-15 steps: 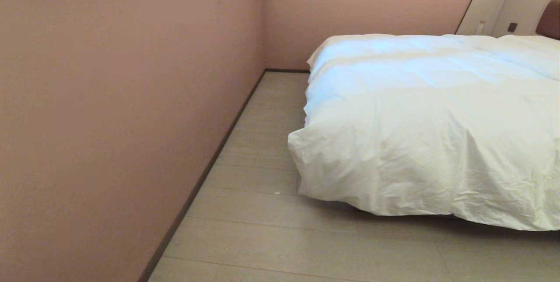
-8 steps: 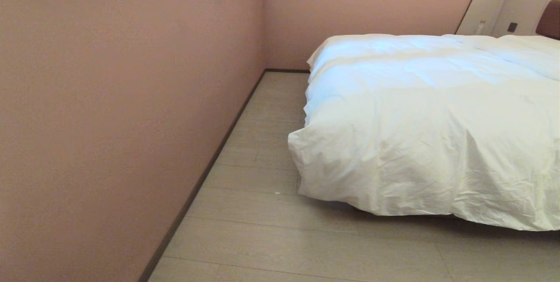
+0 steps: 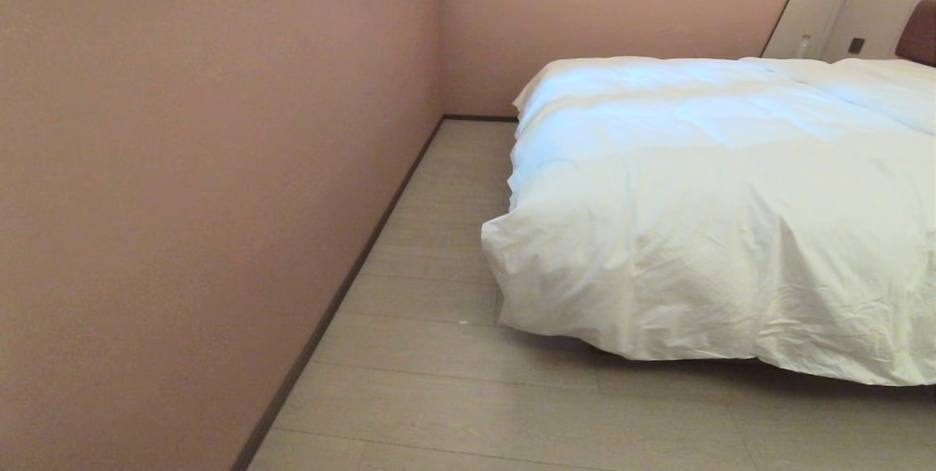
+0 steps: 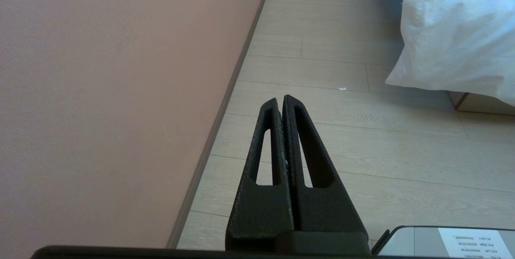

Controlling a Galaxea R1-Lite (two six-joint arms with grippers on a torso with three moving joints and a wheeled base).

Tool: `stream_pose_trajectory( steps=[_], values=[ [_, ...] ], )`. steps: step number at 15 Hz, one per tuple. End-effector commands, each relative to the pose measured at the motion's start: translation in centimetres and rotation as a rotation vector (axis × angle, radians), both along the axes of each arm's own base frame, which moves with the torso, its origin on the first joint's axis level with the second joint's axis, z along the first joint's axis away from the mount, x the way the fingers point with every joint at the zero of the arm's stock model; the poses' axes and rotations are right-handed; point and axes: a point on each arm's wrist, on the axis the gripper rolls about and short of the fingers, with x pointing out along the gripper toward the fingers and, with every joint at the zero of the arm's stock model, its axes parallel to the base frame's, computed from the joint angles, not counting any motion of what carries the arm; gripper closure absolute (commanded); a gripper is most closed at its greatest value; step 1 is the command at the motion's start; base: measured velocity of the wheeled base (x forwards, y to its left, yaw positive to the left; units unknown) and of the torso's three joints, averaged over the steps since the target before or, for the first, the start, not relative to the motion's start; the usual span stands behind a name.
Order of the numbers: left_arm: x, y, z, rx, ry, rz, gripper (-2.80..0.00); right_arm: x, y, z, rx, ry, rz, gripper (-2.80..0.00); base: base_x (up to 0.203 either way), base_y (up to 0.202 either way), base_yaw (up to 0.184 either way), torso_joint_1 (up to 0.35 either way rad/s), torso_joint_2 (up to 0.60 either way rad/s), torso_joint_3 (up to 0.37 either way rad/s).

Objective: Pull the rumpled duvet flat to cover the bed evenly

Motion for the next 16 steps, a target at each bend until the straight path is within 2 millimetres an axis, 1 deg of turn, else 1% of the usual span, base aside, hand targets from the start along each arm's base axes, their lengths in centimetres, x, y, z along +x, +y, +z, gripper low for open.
stream_pose_trajectory(
  steps=[1,16],
  values=[
    [0.01,0.00,-0.02,0.000,0.001,0.000,0.00,-0.01,0.00,0.02,-0.002,-0.001,0.001,0.00,0.000,0.000,0.000,0.000,0.00,0.000],
    [0.01,0.00,-0.02,0.000,0.001,0.001,0.00,-0.01,0.00,0.02,0.000,-0.001,0.001,0.00,0.000,0.000,0.000,0.000,0.00,0.000]
  ],
)
